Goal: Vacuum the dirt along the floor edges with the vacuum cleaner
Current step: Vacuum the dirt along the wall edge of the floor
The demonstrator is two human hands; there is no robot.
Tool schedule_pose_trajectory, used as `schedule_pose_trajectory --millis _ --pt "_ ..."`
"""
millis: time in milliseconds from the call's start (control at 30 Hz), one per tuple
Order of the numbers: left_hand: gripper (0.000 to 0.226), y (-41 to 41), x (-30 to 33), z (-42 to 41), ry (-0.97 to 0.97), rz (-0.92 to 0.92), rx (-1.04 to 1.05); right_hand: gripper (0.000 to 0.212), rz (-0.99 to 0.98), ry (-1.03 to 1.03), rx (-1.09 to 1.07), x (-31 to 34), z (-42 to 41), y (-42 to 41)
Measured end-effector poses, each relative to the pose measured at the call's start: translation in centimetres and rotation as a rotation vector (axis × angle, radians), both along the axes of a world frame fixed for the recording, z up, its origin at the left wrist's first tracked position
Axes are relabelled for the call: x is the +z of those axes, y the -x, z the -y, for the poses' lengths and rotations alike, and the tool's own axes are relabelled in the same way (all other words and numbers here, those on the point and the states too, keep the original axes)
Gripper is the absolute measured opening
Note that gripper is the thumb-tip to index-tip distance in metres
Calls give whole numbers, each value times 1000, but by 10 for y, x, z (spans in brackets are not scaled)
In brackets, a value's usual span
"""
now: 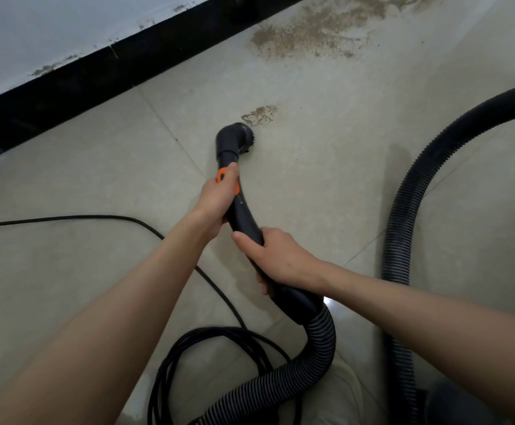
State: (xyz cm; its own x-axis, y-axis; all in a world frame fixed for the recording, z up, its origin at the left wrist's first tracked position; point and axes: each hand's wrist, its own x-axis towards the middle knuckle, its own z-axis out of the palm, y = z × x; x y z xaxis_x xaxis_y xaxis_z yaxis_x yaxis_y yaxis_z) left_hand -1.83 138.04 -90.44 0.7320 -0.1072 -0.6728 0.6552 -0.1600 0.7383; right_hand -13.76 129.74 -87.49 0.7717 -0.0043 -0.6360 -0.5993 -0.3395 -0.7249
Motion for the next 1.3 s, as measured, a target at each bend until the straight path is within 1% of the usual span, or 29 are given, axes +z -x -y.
schedule_pose_trajectory --millis 100,167,267,333,433,600,800,1100,1300 --pt "36 0 -9 -28 -37 18 111 42 -4 -10 129 -2 -13 -10" --pt "38 -4 -12 -39 -62 36 163 42 0 -27 178 -2 -18 -17" --pt "34 -12 -11 -40 -61 40 134 43 6 -22 189 -2 -15 -24" --pt "32 -17 -9 -32 -39 32 98 44 9 4 167 -1 -11 -26" --pt "40 -24 -6 -13 -4 8 55 44 19 37 105 -1 0 -29" --pt "43 -36 -4 14 44 3 30 44 34 90 53 -2 17 -38" --pt "47 -53 -3 36 19 -6 -53 44 20 70 -17 -3 32 -50" --pt "51 -80 -1 75 10 11 -193 43 39 52 -184 -11 52 -69" --pt "57 -96 0 80 -8 42 -229 45 49 8 -180 -9 56 -85"
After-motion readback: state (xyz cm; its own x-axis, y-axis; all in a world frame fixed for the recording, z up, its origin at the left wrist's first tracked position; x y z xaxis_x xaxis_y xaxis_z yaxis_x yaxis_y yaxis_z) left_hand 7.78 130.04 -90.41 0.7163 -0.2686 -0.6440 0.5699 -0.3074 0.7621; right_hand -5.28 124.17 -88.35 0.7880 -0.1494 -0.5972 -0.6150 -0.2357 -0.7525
